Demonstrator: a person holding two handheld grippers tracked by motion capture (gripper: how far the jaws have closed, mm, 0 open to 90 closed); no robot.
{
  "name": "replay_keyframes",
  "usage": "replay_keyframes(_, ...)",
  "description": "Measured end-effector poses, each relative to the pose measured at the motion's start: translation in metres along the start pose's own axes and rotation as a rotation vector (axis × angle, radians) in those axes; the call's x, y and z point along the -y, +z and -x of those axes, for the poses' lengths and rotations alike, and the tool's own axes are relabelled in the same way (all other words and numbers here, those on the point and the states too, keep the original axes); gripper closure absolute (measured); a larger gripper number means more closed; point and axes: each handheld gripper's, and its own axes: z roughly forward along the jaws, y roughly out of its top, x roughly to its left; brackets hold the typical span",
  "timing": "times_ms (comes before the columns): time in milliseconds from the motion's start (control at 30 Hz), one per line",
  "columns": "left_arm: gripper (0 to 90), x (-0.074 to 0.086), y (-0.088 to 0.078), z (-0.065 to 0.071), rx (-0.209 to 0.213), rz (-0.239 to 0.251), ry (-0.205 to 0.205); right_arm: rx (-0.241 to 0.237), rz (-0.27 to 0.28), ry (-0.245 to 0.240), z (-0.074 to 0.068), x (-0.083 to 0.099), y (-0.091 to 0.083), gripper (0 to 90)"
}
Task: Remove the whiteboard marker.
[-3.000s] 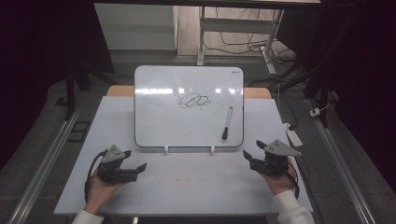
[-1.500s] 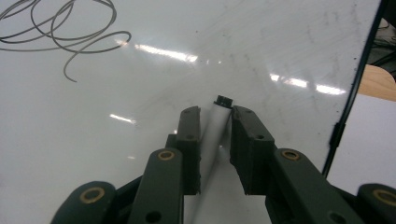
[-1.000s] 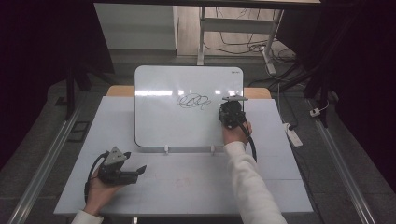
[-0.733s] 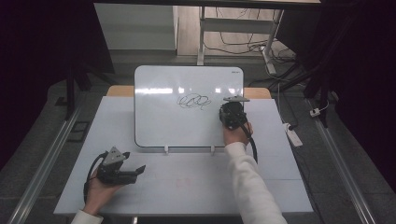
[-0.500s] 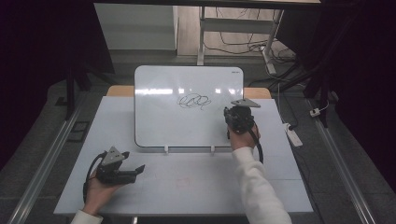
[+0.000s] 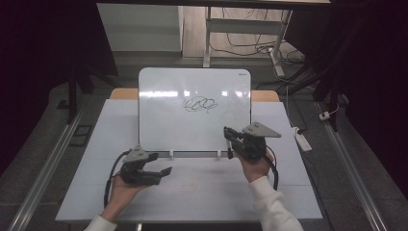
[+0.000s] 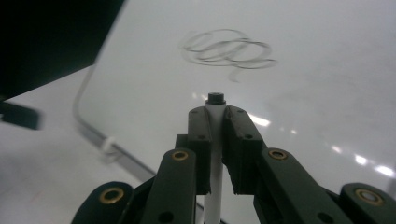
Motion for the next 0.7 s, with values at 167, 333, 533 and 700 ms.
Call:
replay_keyframes(167,28.8,-0.028,0.037,0.023,0.109,-0.016,0.031,-0.096,0.004,-0.068,-0.028,0.001,0.005,81.0)
replay_keyframes(333,33.9,-0.039,0.062,0.031,0.179,-0.02,0.002,-0.145,-0.004,-0.107,-0.043,0.004,0.009,81.0)
replay_keyframes(533,46.4,-0.041,0.073,0.024,0.263,-0.024,-0.061,-0.185,-0.011,-0.152,-0.053,0.003,0.011,81.0)
replay_keyframes(700,53.0,-0.041,0.079,0.023,0.298,-0.043,-0.078,-0.21,-0.021,-0.174,-0.058,0.004,0.015,81.0)
